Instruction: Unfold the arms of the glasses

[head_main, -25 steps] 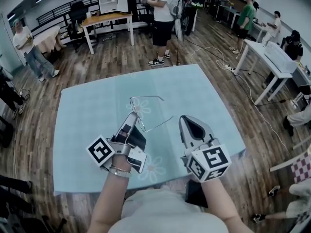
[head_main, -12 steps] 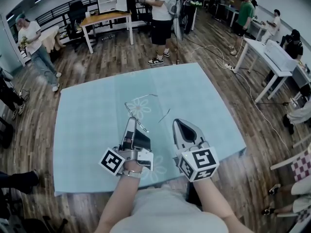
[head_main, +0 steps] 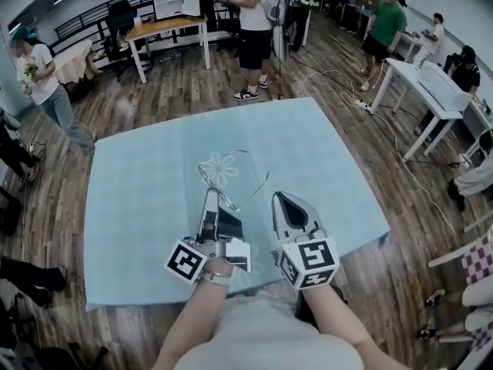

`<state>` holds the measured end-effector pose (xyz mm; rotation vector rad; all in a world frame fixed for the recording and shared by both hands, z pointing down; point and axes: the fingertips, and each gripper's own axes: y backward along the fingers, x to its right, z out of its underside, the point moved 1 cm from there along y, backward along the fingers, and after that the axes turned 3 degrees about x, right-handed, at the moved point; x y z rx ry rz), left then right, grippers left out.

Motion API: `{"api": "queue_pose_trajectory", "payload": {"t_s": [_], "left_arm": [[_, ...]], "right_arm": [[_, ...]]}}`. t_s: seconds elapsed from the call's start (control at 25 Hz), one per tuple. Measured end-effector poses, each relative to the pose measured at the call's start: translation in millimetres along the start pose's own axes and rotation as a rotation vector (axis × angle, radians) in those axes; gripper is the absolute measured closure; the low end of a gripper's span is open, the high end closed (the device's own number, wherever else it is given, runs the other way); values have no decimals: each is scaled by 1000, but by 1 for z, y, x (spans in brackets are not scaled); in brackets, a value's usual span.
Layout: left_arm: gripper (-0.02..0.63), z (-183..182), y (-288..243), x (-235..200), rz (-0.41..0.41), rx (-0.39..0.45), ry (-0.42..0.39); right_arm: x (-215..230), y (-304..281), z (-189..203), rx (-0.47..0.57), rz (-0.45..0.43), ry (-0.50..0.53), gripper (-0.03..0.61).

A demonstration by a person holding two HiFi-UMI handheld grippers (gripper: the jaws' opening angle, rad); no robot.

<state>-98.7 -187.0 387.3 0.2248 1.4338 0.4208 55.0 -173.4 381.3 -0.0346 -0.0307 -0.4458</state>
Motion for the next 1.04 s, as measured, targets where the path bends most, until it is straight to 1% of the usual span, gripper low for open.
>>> {"api": "queue_pose_trajectory", "payload": {"t_s": [0.16, 0.4, 0.68, 1.04], "left_arm": [[603, 6, 4, -2, -2, -4, 19], [603, 3, 5, -2, -3, -5, 30], [603, 1, 6, -3, -6, -7, 22], [603, 2, 6, 2, -2, -14, 23]], "right_arm": [[2, 5, 5, -25, 13, 33, 572], [1, 6, 7, -24, 13, 23, 572], [1, 6, 10, -34, 27, 19, 572], [-3, 7, 7, -28, 14, 32, 572]]}}
